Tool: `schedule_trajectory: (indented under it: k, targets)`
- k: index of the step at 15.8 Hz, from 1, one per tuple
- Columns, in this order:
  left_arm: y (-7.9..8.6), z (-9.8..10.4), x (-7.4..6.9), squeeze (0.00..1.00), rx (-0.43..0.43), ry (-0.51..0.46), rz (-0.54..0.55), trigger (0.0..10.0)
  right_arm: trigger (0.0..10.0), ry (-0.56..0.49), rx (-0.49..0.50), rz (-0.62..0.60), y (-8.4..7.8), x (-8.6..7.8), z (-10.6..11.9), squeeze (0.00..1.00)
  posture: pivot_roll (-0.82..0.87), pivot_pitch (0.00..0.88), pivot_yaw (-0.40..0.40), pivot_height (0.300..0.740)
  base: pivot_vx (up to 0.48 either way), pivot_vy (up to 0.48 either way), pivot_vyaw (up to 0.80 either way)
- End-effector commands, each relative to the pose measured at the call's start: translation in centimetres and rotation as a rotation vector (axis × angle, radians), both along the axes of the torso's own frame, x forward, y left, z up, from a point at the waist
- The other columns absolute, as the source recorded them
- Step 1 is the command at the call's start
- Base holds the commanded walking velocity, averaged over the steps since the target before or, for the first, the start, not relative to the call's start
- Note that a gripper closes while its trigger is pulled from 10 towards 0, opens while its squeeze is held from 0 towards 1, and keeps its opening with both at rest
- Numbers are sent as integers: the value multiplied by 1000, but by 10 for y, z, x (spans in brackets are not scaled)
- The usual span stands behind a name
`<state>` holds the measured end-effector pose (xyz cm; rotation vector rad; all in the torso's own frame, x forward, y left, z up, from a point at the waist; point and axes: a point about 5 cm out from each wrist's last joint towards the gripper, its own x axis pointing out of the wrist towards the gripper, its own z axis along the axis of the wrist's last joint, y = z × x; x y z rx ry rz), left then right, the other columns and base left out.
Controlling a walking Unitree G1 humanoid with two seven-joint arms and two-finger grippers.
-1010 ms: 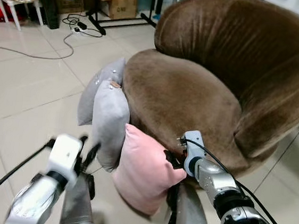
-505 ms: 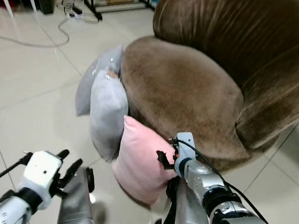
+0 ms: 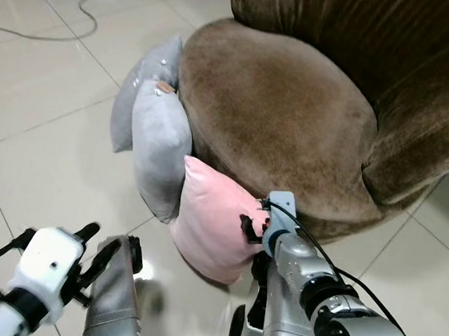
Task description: Move the pillow to the sofa from floor
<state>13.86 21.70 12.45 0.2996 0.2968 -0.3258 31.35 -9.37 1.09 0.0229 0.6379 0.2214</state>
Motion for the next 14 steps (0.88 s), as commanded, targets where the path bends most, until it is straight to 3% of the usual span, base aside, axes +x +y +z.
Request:
schedule_trajectory:
  k: [1, 2, 4, 11, 14]
  targets:
    - [0, 2, -4, 0, 3, 16, -8, 10000, 8157, 14, -21, 25, 3, -3, -3, 0, 210, 219, -89, 511, 0, 0, 0]
    - [0, 2, -6, 0, 5, 21, -9, 10000, 4314, 19, -35, 52, 6, -4, -4, 0, 210, 219, -89, 511, 0, 0, 0]
    - [0, 0, -7, 0, 0, 44, -22, 10000, 0, 56, -92, 118, 10, -11, -10, 0, 214, 222, -93, 511, 0, 0, 0]
    - [2, -15, -15, 0, -48, 166, -113, 10000, 0, 49, -54, 113, 13, -10, -9, 0, 224, 199, -90, 511, 0, 0, 0]
    - [14, -37, -13, 0, -43, 195, -103, 10000, 0, 52, -58, 117, 14, -11, -9, 0, 228, 195, -90, 511, 0, 0, 0]
